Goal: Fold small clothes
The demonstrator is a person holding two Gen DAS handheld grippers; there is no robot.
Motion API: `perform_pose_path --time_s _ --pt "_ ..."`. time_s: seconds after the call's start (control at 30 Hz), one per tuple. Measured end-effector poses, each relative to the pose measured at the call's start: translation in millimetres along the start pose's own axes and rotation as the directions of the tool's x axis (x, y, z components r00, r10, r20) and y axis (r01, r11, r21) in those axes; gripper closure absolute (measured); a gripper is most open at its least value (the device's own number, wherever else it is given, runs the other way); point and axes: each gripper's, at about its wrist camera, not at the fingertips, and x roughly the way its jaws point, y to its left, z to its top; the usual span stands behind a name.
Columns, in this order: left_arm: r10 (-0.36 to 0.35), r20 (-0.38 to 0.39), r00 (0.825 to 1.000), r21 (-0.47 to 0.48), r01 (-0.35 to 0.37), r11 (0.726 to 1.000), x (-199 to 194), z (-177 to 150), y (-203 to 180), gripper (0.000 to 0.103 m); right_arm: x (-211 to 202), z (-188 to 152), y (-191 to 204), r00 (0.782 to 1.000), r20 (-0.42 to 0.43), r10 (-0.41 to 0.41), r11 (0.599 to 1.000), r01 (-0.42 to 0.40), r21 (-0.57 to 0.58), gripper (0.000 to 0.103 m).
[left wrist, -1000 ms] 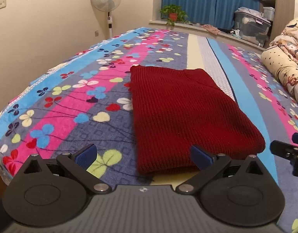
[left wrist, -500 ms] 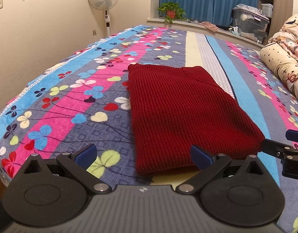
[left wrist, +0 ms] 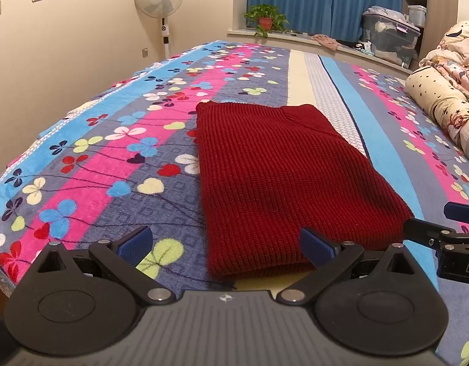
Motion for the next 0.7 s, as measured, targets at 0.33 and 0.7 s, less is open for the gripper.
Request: perform_pose_path --time_s 0.33,0.7 --pt "-0.009 0.0 1.0 0.001 0.009 1.0 1.7 -0.8 -1.4 0.0 3.0 -0.1 1.2 1.0 -0.005 0.004 1.0 -0.005 -0.006 0.019" --pt "-0.011 -0.002 1.0 0.002 0.011 1.0 2.6 -1.3 -2.5 0.0 2.8 0.1 1.7 1.0 -0.006 0.006 1.0 -0.006 -0.007 0.019"
